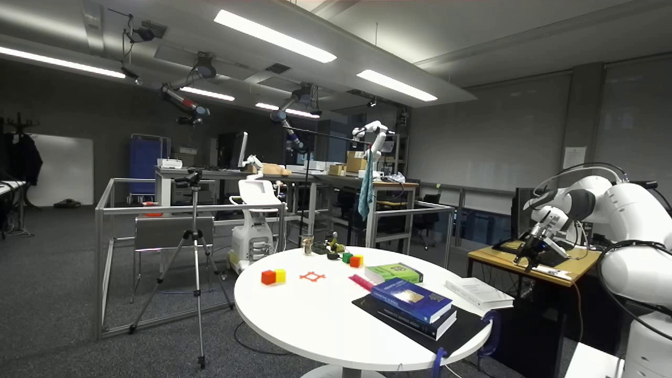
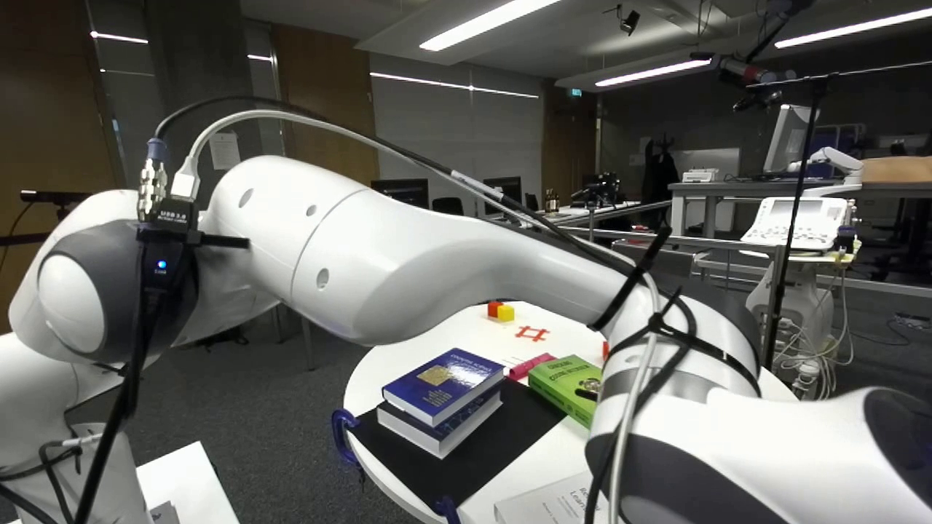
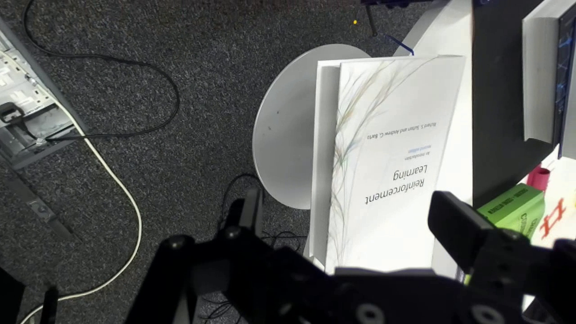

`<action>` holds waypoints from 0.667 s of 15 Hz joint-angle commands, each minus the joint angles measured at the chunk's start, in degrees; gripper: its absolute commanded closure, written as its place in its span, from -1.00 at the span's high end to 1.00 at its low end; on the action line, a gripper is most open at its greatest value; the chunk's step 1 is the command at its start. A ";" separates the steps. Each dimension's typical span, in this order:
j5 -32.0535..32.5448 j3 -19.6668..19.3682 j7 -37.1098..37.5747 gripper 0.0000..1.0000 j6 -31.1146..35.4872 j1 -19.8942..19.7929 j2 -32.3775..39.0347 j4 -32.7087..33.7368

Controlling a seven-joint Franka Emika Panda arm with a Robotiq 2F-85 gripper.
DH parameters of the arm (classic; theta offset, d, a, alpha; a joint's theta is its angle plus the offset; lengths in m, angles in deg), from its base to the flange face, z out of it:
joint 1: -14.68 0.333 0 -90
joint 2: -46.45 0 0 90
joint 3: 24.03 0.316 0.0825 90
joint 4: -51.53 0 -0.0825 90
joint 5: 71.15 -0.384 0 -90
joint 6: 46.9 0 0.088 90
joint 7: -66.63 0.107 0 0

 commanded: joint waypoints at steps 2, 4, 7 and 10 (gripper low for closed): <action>-0.96 3.30 3.24 1.00 -7.59 -3.99 6.62 10.61; -0.73 4.18 3.94 1.00 -9.51 -4.93 8.71 13.05; -1.10 3.81 4.33 1.00 -11.15 -5.01 11.36 15.22; -1.23 3.94 4.75 1.00 -10.91 -4.71 13.72 16.24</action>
